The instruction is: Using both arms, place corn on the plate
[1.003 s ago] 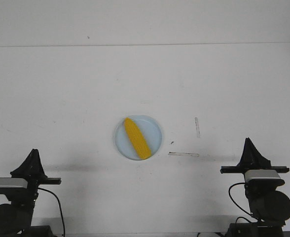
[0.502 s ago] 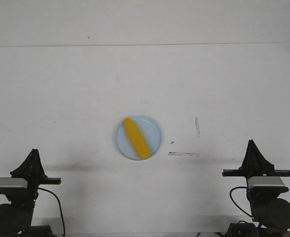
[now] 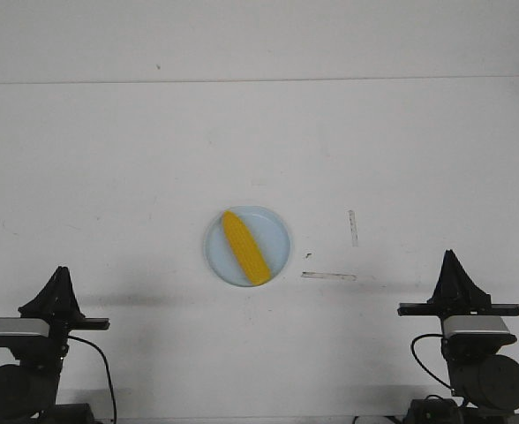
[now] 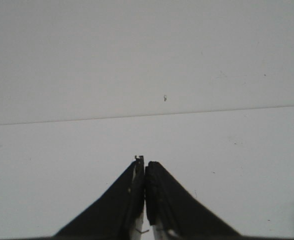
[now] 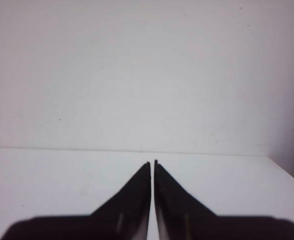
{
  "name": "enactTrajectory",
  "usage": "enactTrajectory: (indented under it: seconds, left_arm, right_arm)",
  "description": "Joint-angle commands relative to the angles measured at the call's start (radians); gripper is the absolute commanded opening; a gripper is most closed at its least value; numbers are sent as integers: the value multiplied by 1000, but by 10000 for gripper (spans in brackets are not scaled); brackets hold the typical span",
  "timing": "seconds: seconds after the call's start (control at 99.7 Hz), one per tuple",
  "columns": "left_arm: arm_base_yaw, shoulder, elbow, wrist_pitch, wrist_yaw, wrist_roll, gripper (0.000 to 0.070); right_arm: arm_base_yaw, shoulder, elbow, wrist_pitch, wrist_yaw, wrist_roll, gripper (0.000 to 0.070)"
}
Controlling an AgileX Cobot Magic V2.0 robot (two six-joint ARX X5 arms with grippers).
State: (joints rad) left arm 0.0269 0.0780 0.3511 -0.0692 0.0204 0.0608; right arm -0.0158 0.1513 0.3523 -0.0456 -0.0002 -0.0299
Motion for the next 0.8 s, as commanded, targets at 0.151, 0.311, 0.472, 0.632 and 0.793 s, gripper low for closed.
enactTrajectory:
  seconds: [0.151,0.311,0.472,0.632,0.793]
  left_arm:
    - [-1,-8,6,11,-18,6,1]
    - [-17,-10,-17,21,-19,-32,1]
    - [-19,-11,-94,84,-16,-73,0]
    - [-19,-18,-203,217,-16,-78,0]
    - [-19,-34,-271,241,-16,-106,1]
  right_arm:
    - [0,-1,6,8,0,6,15]
    - [0,-1,6,8,0,6,15]
    - [0,-1,6,8,0,6,15]
    - [0,-1,6,8,0,7,15]
    - [0,-1,6,8,0,6,15]
